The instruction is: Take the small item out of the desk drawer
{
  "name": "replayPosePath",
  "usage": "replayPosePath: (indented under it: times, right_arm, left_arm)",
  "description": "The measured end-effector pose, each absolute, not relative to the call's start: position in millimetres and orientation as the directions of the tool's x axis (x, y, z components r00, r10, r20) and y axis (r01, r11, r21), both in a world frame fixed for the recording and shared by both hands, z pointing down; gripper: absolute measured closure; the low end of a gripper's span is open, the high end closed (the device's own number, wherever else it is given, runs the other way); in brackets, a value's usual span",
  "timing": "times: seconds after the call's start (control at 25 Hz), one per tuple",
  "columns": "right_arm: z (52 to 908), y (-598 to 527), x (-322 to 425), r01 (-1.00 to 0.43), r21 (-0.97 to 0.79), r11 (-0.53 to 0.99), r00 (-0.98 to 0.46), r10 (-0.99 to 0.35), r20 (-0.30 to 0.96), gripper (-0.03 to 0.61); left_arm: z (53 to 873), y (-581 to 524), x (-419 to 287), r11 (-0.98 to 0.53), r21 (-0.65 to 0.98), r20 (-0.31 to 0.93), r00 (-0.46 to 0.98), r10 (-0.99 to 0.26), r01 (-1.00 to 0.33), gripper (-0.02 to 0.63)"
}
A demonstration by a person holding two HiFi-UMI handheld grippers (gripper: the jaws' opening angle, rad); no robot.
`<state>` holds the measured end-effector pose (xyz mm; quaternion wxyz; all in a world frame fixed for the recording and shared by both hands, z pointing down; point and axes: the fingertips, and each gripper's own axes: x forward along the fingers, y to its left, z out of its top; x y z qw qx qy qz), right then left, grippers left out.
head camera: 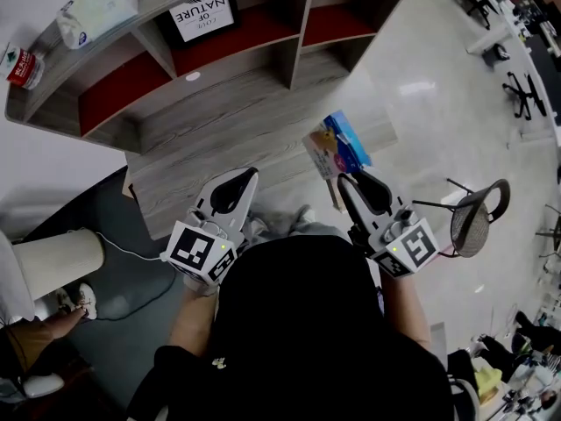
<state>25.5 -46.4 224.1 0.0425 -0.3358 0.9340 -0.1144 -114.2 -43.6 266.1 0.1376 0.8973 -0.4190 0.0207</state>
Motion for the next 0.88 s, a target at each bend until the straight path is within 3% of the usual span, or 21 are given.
replayPosePath:
  times: [0.88]
  right_arm:
    - [225.4,-59.0,34.1,-0.661,-0.321,0.679,-0.714,-0.7,-0.011,0.502]
  left_arm:
    - [276.2,-53.0,-111.2,-0.627,0.241,0.162,0.668,-0.727,-0.741,0.606]
